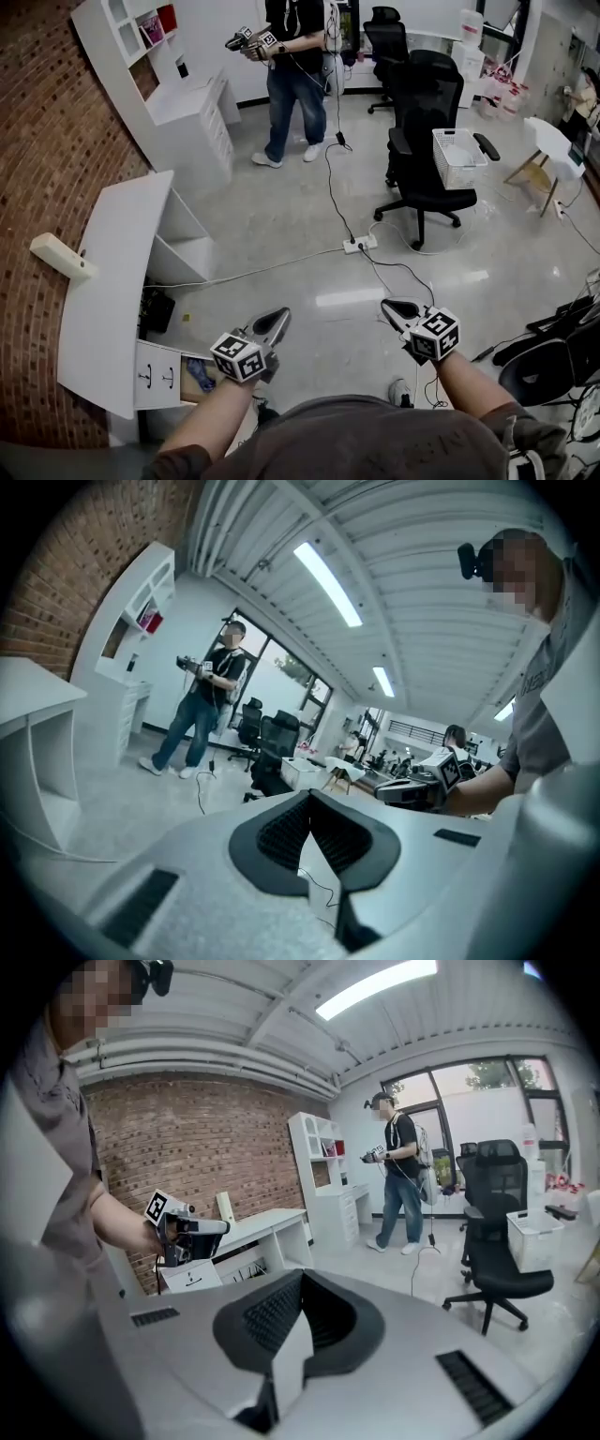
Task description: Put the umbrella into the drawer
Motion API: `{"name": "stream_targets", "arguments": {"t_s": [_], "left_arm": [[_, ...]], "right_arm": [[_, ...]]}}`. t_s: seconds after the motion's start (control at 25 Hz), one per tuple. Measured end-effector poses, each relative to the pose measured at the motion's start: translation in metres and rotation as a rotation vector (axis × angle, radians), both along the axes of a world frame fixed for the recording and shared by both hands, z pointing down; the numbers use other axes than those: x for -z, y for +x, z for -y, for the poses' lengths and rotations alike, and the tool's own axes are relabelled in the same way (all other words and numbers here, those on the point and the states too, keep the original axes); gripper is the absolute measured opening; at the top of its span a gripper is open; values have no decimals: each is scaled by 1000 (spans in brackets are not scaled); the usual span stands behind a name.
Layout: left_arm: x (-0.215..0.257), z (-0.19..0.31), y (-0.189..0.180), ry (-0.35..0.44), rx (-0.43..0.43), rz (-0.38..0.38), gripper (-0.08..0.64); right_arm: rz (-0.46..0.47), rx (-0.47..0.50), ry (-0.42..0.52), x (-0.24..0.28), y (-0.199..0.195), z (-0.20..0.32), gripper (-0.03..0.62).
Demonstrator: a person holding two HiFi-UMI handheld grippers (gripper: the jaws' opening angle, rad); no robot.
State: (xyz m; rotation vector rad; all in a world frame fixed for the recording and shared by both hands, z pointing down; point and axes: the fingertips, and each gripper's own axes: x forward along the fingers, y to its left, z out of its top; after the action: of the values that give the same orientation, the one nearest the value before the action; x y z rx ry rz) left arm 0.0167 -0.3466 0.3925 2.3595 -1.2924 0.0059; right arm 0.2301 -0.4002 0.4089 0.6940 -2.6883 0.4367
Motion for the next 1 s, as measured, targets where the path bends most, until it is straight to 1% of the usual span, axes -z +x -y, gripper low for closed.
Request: {"name": "stream_targets", "arguments": {"t_s": [0.12, 0.24, 0.36, 0.44, 0.64, 0.84, 1.0], "left_arm": [[30, -2, 15, 47, -18, 9, 6], [59, -8, 26, 116, -42, 38, 6], [83, -17, 30, 185, -45, 72, 6], [94, -24, 29, 215, -39, 96, 6], [110, -31, 21, 252, -40, 162, 6], [129, -29, 10, 282, -27, 172, 6], [138, -28, 4, 288, -14, 160, 6]], "right_arm": [[15, -11, 23, 25, 6, -5, -6], [28, -11, 56, 48, 5, -10, -6], [37, -5, 79, 68, 4, -16, -6], [47, -1, 89, 79, 1, -19, -8], [69, 16, 111, 99, -12, -19, -6], [79, 33, 127, 111, -28, -11, -6], [84, 44, 147, 121, -39, -6, -6]]}}
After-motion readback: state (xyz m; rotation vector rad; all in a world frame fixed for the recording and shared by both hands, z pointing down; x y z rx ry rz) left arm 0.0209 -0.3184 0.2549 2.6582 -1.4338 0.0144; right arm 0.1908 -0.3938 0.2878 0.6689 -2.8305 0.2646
